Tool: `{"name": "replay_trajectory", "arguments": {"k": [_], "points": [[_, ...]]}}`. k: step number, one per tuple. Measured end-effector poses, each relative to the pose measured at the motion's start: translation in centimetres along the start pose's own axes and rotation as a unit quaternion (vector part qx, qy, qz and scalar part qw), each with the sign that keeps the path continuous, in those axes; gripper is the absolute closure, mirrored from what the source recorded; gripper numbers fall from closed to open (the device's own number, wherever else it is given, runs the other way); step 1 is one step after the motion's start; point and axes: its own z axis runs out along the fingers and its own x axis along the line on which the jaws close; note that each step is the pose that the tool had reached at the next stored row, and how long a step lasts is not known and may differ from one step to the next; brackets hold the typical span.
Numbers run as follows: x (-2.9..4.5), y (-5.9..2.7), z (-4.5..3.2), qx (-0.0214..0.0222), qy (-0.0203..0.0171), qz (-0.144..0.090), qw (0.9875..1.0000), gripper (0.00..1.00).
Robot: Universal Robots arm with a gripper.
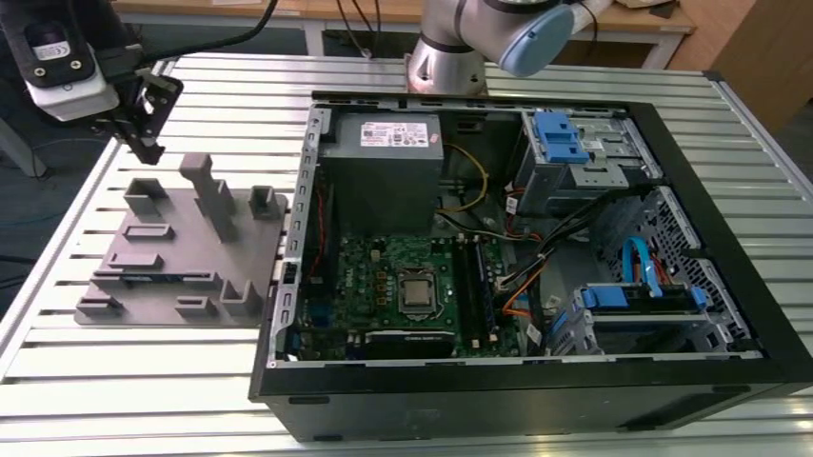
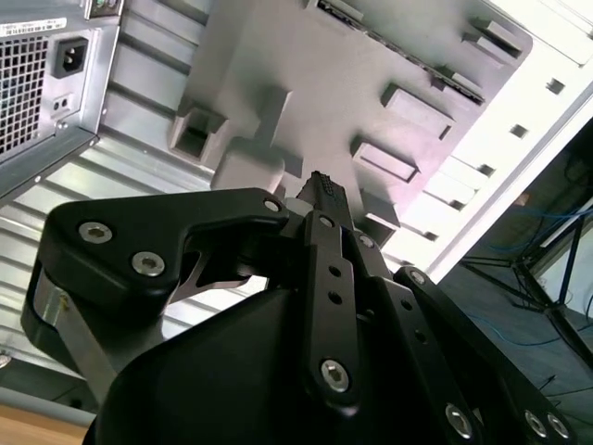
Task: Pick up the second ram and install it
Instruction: 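Reach for the second ram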
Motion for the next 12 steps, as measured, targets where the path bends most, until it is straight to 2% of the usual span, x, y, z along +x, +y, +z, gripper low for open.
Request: {"name": "replay_trajectory", "arguments": {"k": [12], "points": [[2.13, -0.22, 1.33, 0.0000, 0.0000, 0.000, 1.0000, 0.93]]}}
